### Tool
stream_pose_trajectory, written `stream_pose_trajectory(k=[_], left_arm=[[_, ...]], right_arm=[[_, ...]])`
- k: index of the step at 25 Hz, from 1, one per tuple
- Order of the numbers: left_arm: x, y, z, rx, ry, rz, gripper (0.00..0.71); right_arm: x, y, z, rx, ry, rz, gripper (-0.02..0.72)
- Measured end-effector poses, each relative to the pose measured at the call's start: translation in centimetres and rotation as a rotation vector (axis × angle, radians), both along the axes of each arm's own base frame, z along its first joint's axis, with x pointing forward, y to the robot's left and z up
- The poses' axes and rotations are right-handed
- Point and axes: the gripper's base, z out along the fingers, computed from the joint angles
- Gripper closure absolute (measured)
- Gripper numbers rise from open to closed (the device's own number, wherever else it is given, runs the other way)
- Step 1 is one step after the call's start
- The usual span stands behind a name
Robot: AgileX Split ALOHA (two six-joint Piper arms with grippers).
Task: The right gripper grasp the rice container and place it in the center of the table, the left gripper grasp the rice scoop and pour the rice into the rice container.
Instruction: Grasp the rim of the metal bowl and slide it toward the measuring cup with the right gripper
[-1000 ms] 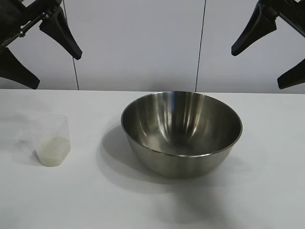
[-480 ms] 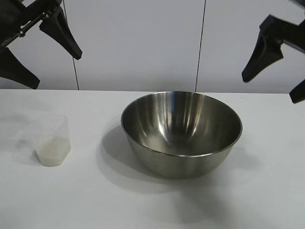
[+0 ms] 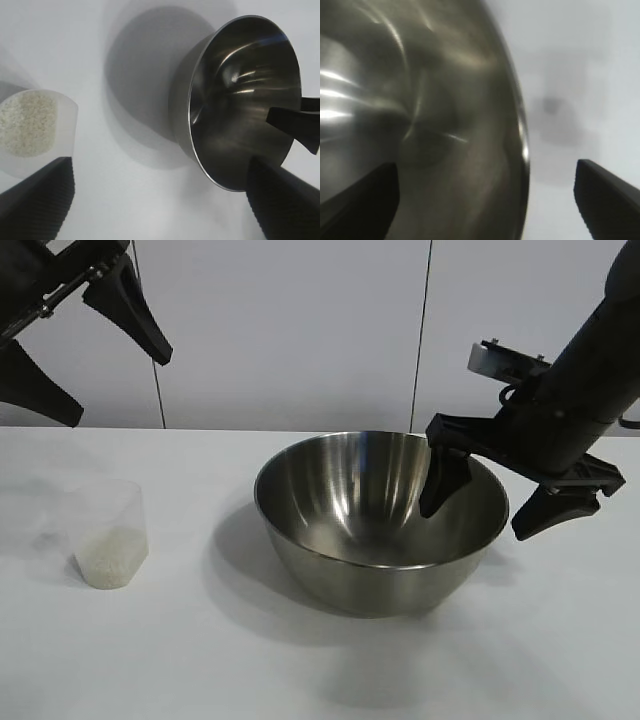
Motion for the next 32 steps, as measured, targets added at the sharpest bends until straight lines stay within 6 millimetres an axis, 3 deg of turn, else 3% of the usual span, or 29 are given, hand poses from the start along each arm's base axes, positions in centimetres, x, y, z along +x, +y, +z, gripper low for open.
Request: stream_pose_trajectory(k=[5,9,12,20,26,32], left_arm=[[0.0,0.0,0.0,0.0,0.0,0.0,0.041],[0.0,0.0,0.0,0.0,0.0,0.002,0.041],[0.0,0.0,0.0,0.0,-0.001,0.002,0.041],[0.0,0.0,0.0,0.0,-0.002,0.002,0.041],[0.0,0.0,0.0,0.0,-0.002,0.002,0.041],[0.0,0.0,0.0,0.0,-0.003,0.003,0.041]], right_arm=[[0.4,0.0,-1.0,-0.005,0.02,-0.031,0.262],[0.4,0.0,-1.1,0.002,0.028,-0.054,0.538],[0.4,0.0,-1.2,0.0,0.029,-0.056,0.659],[0.1,-0.7,-0.6,0.018,0.067,-0.067,0.691],[-0.2,-2.3,2.0,0.083,0.039,-0.087,0.691],[-1.3,-0.7,4.6,0.12,0.003,0.0,0.692]])
